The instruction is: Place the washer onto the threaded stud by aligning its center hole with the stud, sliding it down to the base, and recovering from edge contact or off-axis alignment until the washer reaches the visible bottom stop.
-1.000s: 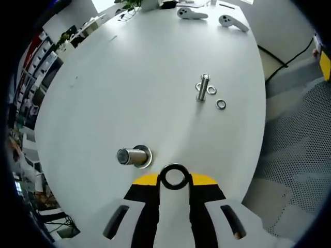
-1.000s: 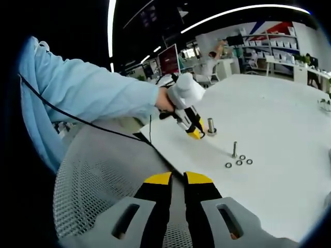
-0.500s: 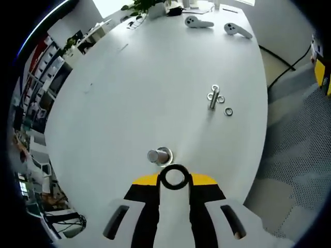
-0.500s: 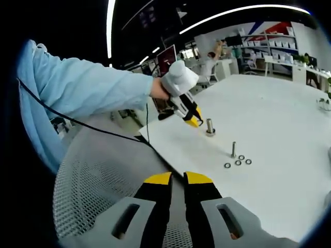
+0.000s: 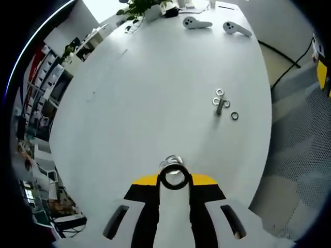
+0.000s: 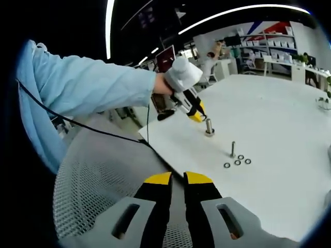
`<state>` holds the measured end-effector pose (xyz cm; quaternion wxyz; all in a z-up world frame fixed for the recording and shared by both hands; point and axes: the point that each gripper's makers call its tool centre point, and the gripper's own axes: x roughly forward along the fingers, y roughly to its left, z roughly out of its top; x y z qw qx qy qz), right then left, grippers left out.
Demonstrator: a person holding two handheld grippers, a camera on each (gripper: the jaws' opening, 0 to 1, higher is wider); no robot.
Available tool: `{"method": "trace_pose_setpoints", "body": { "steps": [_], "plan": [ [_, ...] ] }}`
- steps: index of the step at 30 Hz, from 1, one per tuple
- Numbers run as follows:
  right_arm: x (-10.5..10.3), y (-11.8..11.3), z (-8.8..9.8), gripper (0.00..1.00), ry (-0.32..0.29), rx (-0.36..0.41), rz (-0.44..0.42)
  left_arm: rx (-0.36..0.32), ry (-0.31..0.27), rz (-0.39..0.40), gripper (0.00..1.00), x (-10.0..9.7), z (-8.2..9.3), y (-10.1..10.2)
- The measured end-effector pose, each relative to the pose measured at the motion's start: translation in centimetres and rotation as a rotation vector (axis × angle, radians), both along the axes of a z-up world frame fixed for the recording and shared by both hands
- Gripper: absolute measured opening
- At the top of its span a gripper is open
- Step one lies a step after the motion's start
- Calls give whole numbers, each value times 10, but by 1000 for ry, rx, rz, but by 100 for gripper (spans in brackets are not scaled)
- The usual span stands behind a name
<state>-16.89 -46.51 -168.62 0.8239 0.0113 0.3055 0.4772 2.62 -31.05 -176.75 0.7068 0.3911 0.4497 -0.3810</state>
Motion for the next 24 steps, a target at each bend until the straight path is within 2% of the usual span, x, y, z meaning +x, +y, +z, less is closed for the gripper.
{"method": "trace_pose_setpoints", "body": {
  "steps": [14, 24],
  "plan": [
    [0, 1, 1, 11, -9, -1, 10, 26, -4, -41, 18, 8, -4, -5],
    [-2, 3, 0, 11, -5, -4, 24, 69, 19, -79, 18, 10, -17, -3]
  ]
}}
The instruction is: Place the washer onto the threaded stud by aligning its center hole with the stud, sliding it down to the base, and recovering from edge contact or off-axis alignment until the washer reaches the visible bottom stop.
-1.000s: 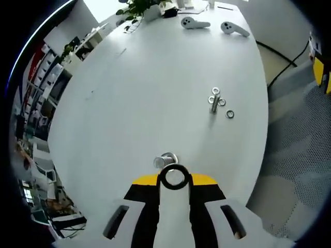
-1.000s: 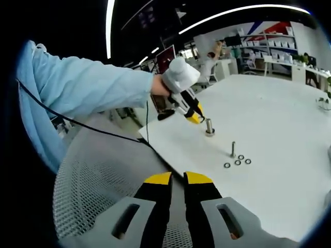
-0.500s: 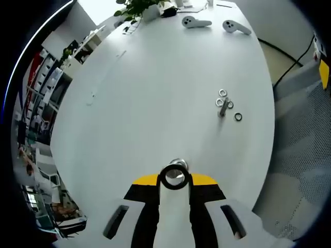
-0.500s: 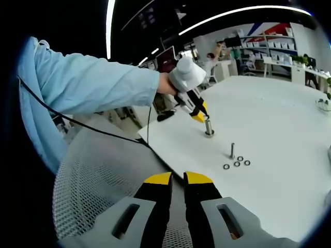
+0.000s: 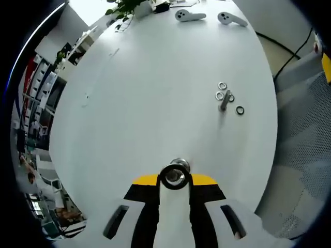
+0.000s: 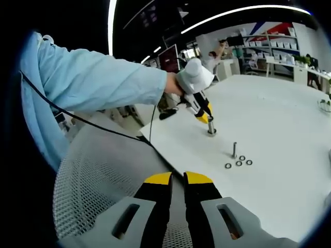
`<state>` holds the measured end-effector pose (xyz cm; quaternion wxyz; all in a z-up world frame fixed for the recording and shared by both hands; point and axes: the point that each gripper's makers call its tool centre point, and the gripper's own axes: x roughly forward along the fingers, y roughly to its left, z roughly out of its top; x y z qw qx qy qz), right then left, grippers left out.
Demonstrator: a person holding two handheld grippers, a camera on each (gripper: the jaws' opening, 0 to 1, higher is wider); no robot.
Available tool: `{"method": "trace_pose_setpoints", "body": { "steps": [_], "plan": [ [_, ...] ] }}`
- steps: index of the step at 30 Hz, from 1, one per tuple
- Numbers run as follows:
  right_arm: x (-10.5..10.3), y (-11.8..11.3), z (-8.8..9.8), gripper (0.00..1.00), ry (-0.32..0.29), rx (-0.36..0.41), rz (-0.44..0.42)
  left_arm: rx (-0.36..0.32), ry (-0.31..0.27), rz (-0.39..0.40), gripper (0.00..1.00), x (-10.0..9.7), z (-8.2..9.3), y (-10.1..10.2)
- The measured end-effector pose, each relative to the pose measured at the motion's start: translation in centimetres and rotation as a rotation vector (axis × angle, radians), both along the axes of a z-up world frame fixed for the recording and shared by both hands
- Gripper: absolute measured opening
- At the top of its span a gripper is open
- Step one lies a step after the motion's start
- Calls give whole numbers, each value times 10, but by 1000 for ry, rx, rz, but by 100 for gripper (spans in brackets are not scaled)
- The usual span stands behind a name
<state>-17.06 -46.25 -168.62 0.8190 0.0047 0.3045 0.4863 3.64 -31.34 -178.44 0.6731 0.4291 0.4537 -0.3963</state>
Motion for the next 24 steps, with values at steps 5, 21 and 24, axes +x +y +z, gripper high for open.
{"method": "trace_pose_setpoints", "body": {
  "steps": [5, 21, 24],
  "plan": [
    [0, 0, 0, 11, 0, 0, 2, 5, -3, -5, 18, 3, -1, -1],
    [1, 0, 1, 11, -12, 4, 0, 50, 30, -31, 18, 3, -19, -3],
    [1, 1, 1, 11, -11, 4, 4, 54, 36, -30, 18, 5, -24, -2]
  ]
}}
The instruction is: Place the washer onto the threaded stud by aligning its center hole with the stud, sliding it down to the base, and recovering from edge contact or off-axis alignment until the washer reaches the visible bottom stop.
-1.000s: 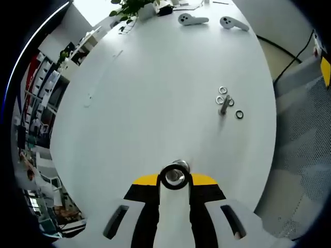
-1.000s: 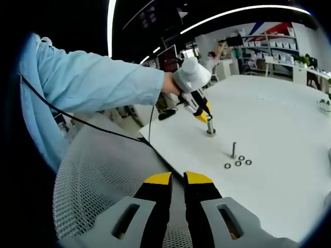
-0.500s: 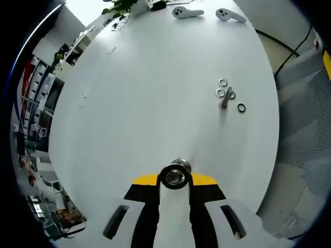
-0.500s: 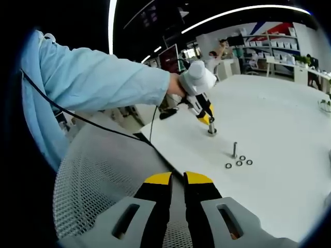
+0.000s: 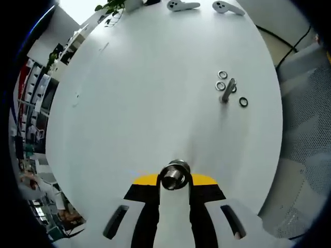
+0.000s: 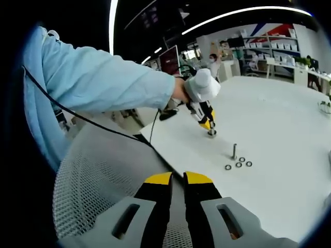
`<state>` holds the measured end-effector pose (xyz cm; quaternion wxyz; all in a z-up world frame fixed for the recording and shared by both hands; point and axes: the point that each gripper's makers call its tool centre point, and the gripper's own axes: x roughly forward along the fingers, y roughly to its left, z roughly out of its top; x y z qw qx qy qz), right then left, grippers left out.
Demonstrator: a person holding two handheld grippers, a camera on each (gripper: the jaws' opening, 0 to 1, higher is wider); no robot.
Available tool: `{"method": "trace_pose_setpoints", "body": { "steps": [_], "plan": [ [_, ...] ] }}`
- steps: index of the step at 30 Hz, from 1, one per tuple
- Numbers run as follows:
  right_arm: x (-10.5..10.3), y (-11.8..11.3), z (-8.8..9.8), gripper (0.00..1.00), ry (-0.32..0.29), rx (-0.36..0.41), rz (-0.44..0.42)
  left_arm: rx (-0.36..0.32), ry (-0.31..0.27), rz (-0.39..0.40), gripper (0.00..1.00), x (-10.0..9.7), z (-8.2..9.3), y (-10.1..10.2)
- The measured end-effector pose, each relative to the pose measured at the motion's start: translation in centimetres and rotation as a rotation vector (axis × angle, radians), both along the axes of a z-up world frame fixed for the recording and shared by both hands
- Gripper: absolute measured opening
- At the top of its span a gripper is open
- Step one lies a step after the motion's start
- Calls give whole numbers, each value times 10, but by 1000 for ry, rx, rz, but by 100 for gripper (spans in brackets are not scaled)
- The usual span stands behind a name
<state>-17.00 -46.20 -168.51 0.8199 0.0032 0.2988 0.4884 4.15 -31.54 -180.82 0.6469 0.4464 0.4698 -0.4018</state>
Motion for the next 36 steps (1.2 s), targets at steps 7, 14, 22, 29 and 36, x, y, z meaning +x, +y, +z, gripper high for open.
{"method": "trace_pose_setpoints", "body": {
  "steps": [7, 14, 22, 29, 36],
  "plan": [
    [1, 0, 1, 11, -7, 3, -5, 5, 15, 12, 18, 0, -8, 0],
    [1, 0, 2, 10, -12, 6, 1, 4, 28, 22, 18, -1, -12, 0],
    [0, 1, 2, 10, -10, 7, 4, 10, 52, 31, 18, -2, -21, -4],
    [1, 1, 3, 10, -19, 11, 7, 10, 68, 36, 18, 0, -26, -6],
    [1, 1, 3, 10, -19, 13, 8, 14, 47, 27, 21, 0, -31, -7]
  ]
}}
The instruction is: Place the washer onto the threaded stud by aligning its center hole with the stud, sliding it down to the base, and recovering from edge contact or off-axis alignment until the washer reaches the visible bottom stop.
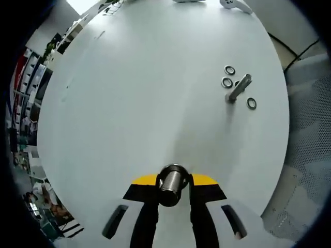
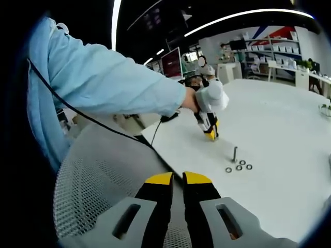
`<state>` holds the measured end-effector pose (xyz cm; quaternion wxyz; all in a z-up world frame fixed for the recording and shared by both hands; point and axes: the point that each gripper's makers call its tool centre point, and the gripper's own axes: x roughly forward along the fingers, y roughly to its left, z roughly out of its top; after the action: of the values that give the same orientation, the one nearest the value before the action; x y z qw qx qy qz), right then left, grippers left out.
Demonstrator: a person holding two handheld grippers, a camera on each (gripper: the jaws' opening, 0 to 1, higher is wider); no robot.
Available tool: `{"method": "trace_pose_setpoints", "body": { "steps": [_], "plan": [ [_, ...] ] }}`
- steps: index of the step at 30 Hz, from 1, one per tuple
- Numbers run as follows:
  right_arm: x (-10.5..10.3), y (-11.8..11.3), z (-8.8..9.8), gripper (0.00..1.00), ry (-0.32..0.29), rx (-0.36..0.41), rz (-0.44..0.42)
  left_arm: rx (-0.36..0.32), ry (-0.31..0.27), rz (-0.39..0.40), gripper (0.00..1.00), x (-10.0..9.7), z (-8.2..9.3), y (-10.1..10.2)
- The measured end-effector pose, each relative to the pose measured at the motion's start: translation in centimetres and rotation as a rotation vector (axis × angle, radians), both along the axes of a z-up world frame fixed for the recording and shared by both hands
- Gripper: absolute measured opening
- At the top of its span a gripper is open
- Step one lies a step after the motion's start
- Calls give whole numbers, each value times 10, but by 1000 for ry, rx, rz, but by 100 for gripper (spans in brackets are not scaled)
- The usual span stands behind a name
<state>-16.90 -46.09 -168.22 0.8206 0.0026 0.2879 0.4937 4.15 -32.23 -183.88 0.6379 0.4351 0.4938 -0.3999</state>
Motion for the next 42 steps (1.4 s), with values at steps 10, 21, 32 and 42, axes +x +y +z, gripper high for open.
{"method": "trace_pose_setpoints", "body": {
  "steps": [10, 21, 32, 42],
  "plan": [
    [-1, 0, -1, 10, 6, -1, 2, -88, -70, 49, 34, 3, 24, 0],
    [-3, 2, 0, 10, 8, 2, 17, -245, -158, 130, 33, -19, 86, -1],
    [-6, 2, -3, 10, 28, -8, 31, -450, -288, 188, 32, -79, 174, 5],
    [-8, 1, -5, 11, 59, -12, 23, -724, -445, 446, 30, -135, 240, 40]
  ]
}}
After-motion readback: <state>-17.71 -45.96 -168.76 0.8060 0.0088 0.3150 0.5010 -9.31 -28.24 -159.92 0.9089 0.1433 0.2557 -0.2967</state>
